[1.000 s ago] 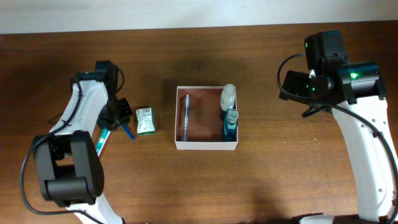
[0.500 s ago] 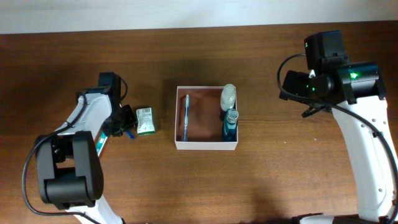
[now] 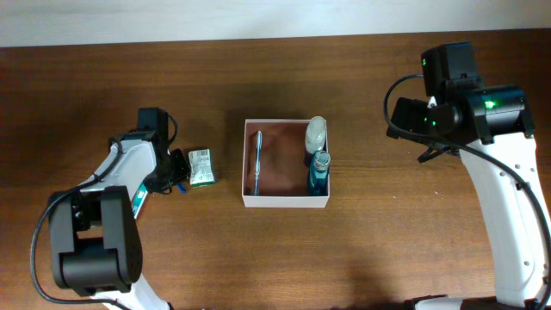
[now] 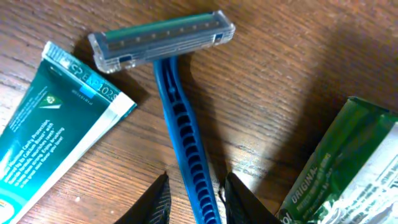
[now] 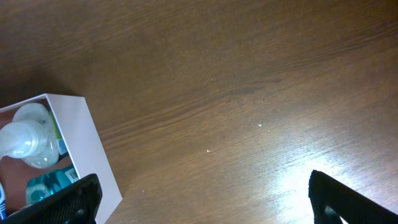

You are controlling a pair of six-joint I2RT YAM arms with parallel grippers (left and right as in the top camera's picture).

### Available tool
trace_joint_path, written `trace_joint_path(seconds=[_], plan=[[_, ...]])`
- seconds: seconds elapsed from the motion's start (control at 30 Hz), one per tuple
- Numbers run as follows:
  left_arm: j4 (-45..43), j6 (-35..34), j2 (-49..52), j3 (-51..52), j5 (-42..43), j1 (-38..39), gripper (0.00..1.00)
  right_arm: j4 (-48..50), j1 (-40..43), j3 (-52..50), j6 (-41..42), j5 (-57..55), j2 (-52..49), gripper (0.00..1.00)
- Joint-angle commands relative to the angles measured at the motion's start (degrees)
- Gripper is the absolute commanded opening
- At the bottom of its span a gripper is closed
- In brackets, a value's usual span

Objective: Pack container
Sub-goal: 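Lower the left gripper and close it on the razor handle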

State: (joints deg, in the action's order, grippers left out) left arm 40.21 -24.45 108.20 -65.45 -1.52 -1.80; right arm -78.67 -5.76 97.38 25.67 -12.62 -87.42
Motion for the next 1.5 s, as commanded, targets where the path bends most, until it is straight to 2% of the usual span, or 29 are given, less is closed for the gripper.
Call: trace_joint_path(seconds=[0.0, 0.27, 0.8, 0.9, 1.07, 1.47], plan=[[-1.3, 0.3, 0.0, 1.0, 0.1, -0.6, 0.29, 0.0, 0.3, 0.8, 0.0, -0.5, -0.1, 0.98], [-1.6, 0.3, 0.0, 1.2, 0.1, -3.5, 0.29, 0.0, 0.3, 0.8, 0.0, -0.5, -0.1, 0.98], [-2.0, 0.3, 0.0, 1.2, 0.3, -3.5, 0.28, 0.0, 0.3, 0.8, 0.0, -0.5, -0.1, 0.98], [-2.0, 0.3, 0.0, 1.2, 0.3, -3.5, 0.19, 0.0, 0.3, 0.8, 0.0, -0.5, -0.1, 0.98], [-2.0, 0.3, 0.0, 1.2, 0.3, -3.5, 0.11, 0.0, 0.3, 0.8, 0.0, -0.5, -0.1, 0.98], [-2.0, 0.3, 0.0, 1.2, 1.7, -3.5, 0.01, 0.0, 0.3, 0.8, 0.0, -0.5, -0.1, 0.98]])
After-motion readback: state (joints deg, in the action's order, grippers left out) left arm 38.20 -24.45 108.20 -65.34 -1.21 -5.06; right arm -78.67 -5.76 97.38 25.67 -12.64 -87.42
